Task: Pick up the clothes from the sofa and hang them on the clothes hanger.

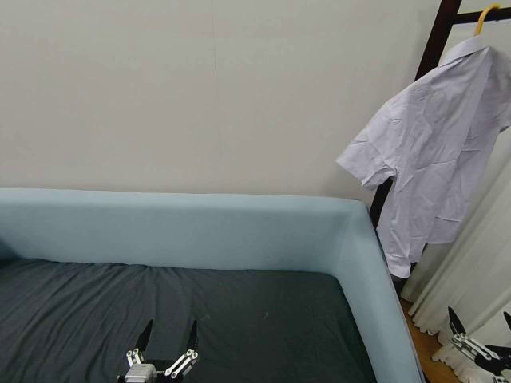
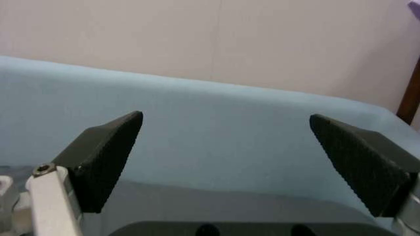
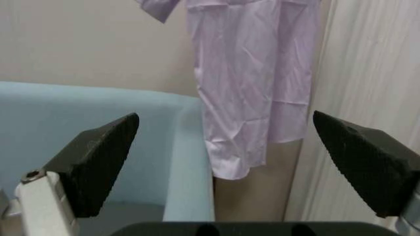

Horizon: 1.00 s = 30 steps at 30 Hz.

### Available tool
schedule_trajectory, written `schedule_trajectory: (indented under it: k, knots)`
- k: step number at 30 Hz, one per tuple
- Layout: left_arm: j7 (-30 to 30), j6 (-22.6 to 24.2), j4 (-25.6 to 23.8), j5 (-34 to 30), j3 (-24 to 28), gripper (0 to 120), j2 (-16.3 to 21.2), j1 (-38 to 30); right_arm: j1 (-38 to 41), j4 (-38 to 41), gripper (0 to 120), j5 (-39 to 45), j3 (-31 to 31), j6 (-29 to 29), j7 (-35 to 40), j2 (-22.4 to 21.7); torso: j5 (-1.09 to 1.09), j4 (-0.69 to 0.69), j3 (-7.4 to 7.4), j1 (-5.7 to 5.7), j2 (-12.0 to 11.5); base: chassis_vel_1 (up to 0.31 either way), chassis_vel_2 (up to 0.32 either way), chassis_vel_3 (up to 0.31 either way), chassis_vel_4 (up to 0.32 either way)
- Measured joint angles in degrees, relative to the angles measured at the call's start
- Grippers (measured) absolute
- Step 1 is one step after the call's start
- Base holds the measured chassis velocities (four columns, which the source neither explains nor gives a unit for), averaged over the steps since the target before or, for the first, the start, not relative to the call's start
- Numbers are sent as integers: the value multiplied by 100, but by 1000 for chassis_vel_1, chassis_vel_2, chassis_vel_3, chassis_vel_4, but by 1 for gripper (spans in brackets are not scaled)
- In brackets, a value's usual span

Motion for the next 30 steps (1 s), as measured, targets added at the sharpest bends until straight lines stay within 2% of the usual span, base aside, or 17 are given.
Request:
schedule_trajectory:
  k: [3, 8, 20, 30]
  knots:
    - [-155, -114, 24, -4, -116, 100, -66, 96, -183, -100, 100, -93, -90, 481, -509, 292, 1, 0, 0, 0, 0, 0, 0, 0, 0]
    - [-219, -245, 40, 185, -133, 100, -135, 222, -426, -105, 100, -413, -307, 914, -634, 544, 1, -1, 0, 0, 0, 0, 0, 0, 0]
    - [-251, -512, 116, 568, 57, 100, -245, 339, -503, -92, 100, -704, -413, 1205, -552, 667, 2, -1, 0, 1, -1, 0, 0, 0, 0]
    - [-264, -632, 153, 809, 154, 100, -264, 412, -528, 29, 100, -742, -517, 1217, -610, 691, 2, -1, 0, 1, -1, 0, 0, 0, 0]
